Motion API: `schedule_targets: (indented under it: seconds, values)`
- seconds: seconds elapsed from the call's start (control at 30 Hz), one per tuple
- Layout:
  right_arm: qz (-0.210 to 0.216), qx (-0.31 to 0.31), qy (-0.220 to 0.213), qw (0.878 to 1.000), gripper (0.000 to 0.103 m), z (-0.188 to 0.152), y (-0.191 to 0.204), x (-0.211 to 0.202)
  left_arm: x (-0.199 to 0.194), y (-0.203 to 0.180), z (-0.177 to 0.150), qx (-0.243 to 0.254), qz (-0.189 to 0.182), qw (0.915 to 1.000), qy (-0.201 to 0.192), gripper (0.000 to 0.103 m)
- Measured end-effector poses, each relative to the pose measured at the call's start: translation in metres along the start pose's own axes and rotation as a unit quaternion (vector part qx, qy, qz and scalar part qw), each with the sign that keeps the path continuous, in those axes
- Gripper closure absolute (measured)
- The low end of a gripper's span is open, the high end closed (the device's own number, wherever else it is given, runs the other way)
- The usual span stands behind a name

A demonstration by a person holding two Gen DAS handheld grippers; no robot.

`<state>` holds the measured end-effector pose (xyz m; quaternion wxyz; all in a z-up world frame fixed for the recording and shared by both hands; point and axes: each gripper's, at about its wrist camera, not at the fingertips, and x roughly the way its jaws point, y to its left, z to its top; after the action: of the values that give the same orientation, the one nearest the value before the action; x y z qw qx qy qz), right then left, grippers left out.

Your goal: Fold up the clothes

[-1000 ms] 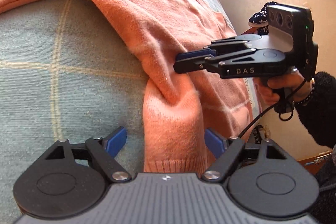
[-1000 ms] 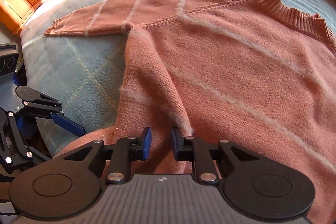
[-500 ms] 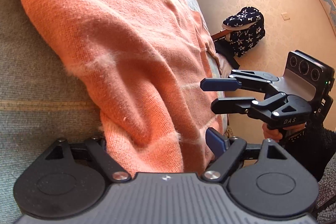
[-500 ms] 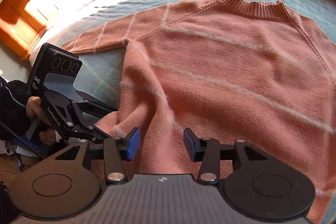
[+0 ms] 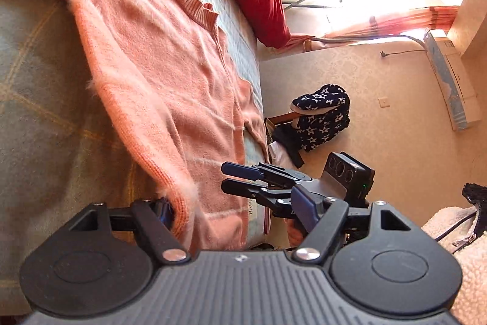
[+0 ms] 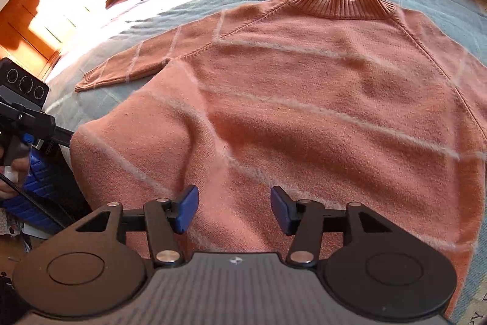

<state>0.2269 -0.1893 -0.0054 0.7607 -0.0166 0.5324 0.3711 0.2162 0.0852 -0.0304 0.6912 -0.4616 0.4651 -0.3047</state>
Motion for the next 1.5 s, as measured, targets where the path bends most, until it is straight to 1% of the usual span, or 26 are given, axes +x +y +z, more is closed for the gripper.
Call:
schedule_targets:
  seconds: [0.07, 0.13, 0.27, 0.33, 0.37, 0.43, 0.5, 0.53, 0.63, 0.67, 0.8, 0.9, 0.97, 1.0, 1.03, 1.1, 1.2, 1.27, 1.3, 1.37, 1.4, 1.43, 1.47, 1.5]
  values:
    - [0.001, -0.006, 0.001, 1.000, 0.045, 0.001, 0.001, 0.000, -0.015, 0.001, -0.008, -0.007, 0.017, 0.9998, -0.011, 0.030]
    - [0.001, -0.009, 0.002, 1.000, 0.045, 0.002, 0.002, 0.002, -0.028, 0.007, -0.018, -0.019, 0.044, 0.9986, -0.021, 0.030]
    - [0.004, -0.014, 0.006, 1.000, 0.045, 0.004, 0.003, 0.005, -0.051, 0.025, -0.029, -0.016, 0.123, 0.9918, -0.028, 0.030]
    - [0.005, -0.017, 0.010, 1.000, 0.045, 0.004, 0.004, 0.008, -0.051, 0.033, -0.031, 0.008, 0.177, 0.9841, -0.017, 0.030]
    - [0.006, -0.020, 0.012, 1.000, 0.045, 0.004, 0.005, 0.009, -0.047, 0.037, -0.031, 0.025, 0.195, 0.9805, -0.004, 0.030]
    - [0.007, -0.024, 0.015, 1.000, 0.045, 0.005, 0.006, 0.011, -0.038, 0.049, -0.030, 0.056, 0.207, 0.9766, 0.019, 0.029]
    - [0.007, -0.029, 0.021, 0.999, 0.045, 0.004, 0.007, 0.012, -0.025, 0.064, -0.028, 0.064, 0.204, 0.9762, 0.038, 0.029]
    - [0.006, -0.031, 0.023, 0.999, 0.045, 0.004, 0.008, 0.012, -0.019, 0.070, -0.027, 0.063, 0.195, 0.9780, 0.041, 0.029]
    - [0.003, -0.033, 0.030, 0.999, 0.045, 0.002, 0.008, 0.014, -0.008, 0.078, -0.022, 0.061, 0.149, 0.9861, 0.041, 0.027]
    - [0.002, -0.032, 0.031, 0.999, 0.045, 0.002, 0.007, 0.014, -0.004, 0.079, -0.022, 0.061, 0.137, 0.9877, 0.045, 0.027]
    - [0.002, -0.027, 0.031, 0.999, 0.045, 0.003, 0.006, 0.016, 0.014, 0.073, -0.026, 0.067, 0.111, 0.9885, 0.078, 0.027]
    - [0.004, -0.026, 0.026, 0.999, 0.045, 0.004, 0.007, 0.016, 0.022, 0.067, -0.032, 0.071, 0.103, 0.9864, 0.107, 0.027]
    - [0.003, -0.024, 0.026, 0.999, 0.045, 0.004, 0.005, 0.017, 0.023, 0.065, -0.035, 0.075, 0.105, 0.9846, 0.118, 0.030]
    - [0.003, -0.022, 0.026, 0.999, 0.045, 0.004, 0.005, 0.017, 0.024, 0.064, -0.036, 0.075, 0.106, 0.9841, 0.121, 0.034]
    - [0.002, -0.021, 0.027, 0.999, 0.045, 0.003, 0.004, 0.017, 0.024, 0.064, -0.036, 0.073, 0.108, 0.9841, 0.121, 0.042]
    - [0.000, -0.016, 0.028, 0.999, 0.045, 0.001, 0.001, 0.018, 0.024, 0.064, -0.036, 0.067, 0.110, 0.9841, 0.123, 0.050]
    - [-0.001, -0.009, 0.030, 1.000, 0.045, -0.002, -0.003, 0.019, 0.028, 0.067, -0.037, 0.041, 0.100, 0.9868, 0.120, 0.050]
    - [-0.001, -0.006, 0.030, 1.000, 0.045, -0.003, -0.004, 0.020, 0.030, 0.068, -0.039, 0.042, 0.109, 0.9865, 0.116, 0.055]
    - [-0.002, -0.005, 0.030, 1.000, 0.045, -0.004, -0.005, 0.020, 0.031, 0.068, -0.040, 0.042, 0.113, 0.9863, 0.113, 0.060]
    - [-0.003, -0.001, 0.031, 1.000, 0.045, -0.005, -0.006, 0.021, 0.031, 0.072, -0.040, 0.038, 0.120, 0.9868, 0.103, 0.066]
    - [-0.006, 0.001, 0.032, 0.999, 0.045, -0.006, -0.007, 0.022, 0.030, 0.076, -0.040, 0.035, 0.122, 0.9874, 0.095, 0.076]
    - [-0.008, 0.003, 0.033, 0.999, 0.045, -0.007, -0.008, 0.023, 0.029, 0.081, -0.041, 0.030, 0.122, 0.9883, 0.087, 0.080]
    - [-0.010, 0.005, 0.034, 0.999, 0.045, -0.008, -0.009, 0.025, 0.028, 0.086, -0.042, 0.024, 0.119, 0.9896, 0.078, 0.081]
    - [-0.012, 0.007, 0.034, 0.999, 0.045, -0.009, -0.011, 0.026, 0.027, 0.093, -0.042, 0.016, 0.111, 0.9913, 0.069, 0.086]
